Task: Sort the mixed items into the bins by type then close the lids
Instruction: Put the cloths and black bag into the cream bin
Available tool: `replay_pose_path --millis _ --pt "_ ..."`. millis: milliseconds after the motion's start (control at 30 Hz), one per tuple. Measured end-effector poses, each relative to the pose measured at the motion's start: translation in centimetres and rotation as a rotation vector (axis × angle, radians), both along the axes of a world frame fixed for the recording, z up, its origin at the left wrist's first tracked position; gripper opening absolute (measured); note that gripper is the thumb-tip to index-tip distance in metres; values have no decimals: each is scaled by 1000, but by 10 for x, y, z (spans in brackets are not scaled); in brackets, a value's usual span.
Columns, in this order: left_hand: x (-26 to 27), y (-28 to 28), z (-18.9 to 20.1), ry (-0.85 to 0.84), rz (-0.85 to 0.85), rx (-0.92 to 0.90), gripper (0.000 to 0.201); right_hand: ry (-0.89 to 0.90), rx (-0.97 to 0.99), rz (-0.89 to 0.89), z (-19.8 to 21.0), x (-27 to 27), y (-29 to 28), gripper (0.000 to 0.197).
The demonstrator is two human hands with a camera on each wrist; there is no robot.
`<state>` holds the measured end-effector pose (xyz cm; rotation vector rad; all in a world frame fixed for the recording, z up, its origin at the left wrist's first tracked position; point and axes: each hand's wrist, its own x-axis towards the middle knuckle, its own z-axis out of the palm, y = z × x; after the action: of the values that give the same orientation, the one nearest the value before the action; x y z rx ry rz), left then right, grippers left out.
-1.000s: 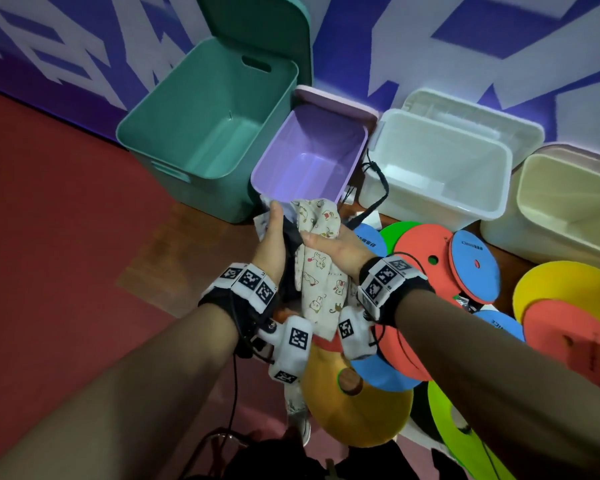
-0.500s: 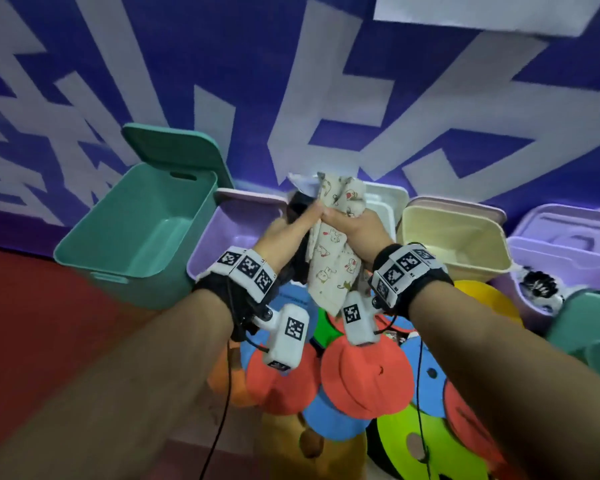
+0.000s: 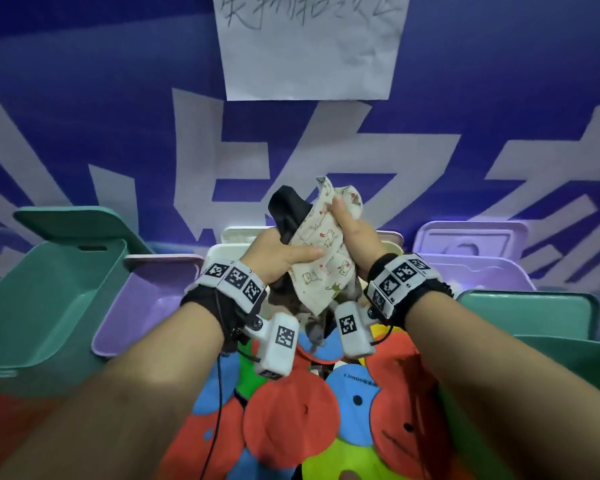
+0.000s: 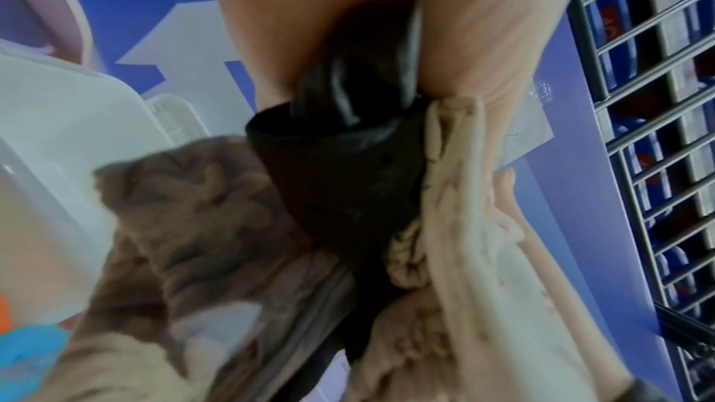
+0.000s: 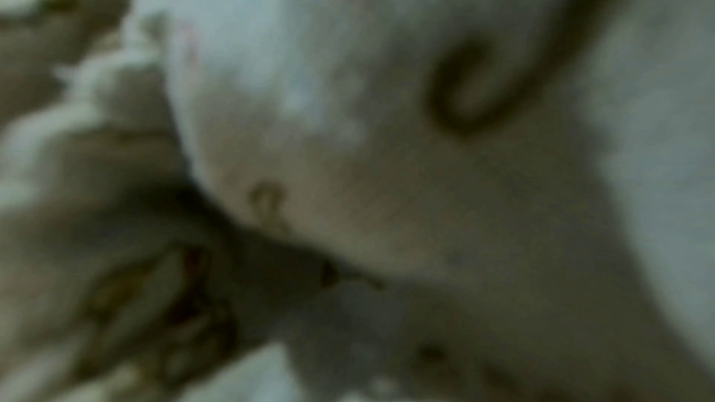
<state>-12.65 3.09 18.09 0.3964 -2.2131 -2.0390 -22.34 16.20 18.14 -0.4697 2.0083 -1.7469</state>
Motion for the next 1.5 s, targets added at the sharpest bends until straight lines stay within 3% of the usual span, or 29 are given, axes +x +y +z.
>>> replay_pose_path --millis 100,167,233,333,467,567,667,800,833,967,1000,1133,1267,1400,1500 --pt "-16 16 8 43 55 -36 49 -63 7 -2 9 -11 17 71" --pt "-26 27 15 37 46 -78 64 -94 8 30 14 -18 31 66" --pt "-33 36 20 22 5 -83 52 -120 11 45 17 -27 42 54" --pt "-41 55 26 25 -23 -37 29 -101 -14 90 20 -39 56 52" --pt "-49 69 20 26 36 42 35 -21 -20 74 18 -49 60 51" --pt "-55 72 15 30 111 146 40 63 -73 39 10 -59 58 71" --pt "-58 69 17 58 137 218 33 111 -143 41 4 -65 55 75" --pt "-64 55 19 95 117 304 37 124 -272 185 6 -58 55 49" --pt "-67 49 19 99 96 310 37 110 -296 210 5 -57 54 52" --pt "-73 33 16 126 61 351 39 32 -310 288 2 -55 49 98" --pt "-74 28 15 123 43 370 44 18 -301 298 2 -54 47 97" --pt "-79 17 11 73 -2 413 48 2 -325 276 3 -49 43 57" --pt "-83 9 8 36 -84 440 61 31 -309 234 2 -48 36 47" --pt "-87 7 6 11 -161 418 47 36 -289 197 3 -48 32 47" --pt "-92 -2 -1 -14 -130 372 56 38 -284 215 0 -49 28 46"
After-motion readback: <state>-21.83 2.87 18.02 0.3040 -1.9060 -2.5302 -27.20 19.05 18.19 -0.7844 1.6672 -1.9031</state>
